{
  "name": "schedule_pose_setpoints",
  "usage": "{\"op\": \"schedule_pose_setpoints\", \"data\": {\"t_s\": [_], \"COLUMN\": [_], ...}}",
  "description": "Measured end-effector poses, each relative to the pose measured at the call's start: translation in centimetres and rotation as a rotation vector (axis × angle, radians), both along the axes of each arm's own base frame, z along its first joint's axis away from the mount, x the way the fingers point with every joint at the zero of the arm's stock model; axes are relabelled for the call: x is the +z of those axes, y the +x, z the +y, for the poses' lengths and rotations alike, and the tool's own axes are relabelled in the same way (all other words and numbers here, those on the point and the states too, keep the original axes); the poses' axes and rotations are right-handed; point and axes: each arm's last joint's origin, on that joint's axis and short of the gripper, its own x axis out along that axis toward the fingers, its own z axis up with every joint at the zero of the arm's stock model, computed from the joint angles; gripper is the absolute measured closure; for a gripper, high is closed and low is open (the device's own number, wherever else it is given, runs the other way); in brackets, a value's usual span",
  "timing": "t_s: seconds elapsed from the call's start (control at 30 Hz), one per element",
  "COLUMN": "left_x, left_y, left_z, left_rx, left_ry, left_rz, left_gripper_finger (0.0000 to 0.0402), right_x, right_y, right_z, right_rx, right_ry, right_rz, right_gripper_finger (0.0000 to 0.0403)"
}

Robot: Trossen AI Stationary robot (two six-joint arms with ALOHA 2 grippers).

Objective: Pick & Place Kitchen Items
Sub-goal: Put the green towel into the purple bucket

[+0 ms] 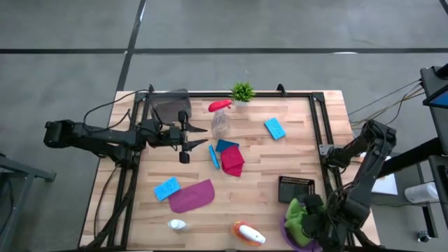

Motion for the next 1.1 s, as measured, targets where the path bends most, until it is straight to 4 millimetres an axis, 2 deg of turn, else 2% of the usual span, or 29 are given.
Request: {"op": "schedule_pose_setpoints", "data": {"t_s": [0.23, 0.4, 0.53, 0.7, 0.9, 1.1], "left_x": [0.0, 0.0, 0.0, 0.0, 0.0, 0.0], "left_y": [0.0, 0.0, 0.0, 0.0, 0.0, 0.0], "left_z": [0.0, 0.0, 0.0, 0.0, 0.0, 0.0], "left_rx": [0.003, 0.004, 0.004, 0.004, 0.005, 0.006], "left_ry": [0.0, 0.0, 0.0, 0.0, -0.001, -0.003], "left_rz": [0.0, -0.001, 0.0, 0.0, 0.001, 0.004], "left_gripper_finger": [0.0246, 0.0246, 0.0246, 0.0246, 0.0246, 0.0246], "right_x": [1.7, 3.3, 3.8, 3.2, 2.8, 1.8], "right_y": [-1.3, -1.4, -1.3, -1.3, -1.2, -0.7], "right_z": [-0.7, -1.2, -1.3, -1.2, -0.5, 0.4], "right_rx": [-0.035, -0.06, -0.044, 0.008, 0.069, 0.138], "right_ry": [-0.026, -0.115, -0.144, -0.164, -0.127, -0.113], "right_rz": [0.015, -0.109, -0.181, -0.19, -0.235, -0.276], "right_gripper_finger": [0.0115, 0.0128, 0.0202, 0.0357, 0.0382, 0.0385]}}
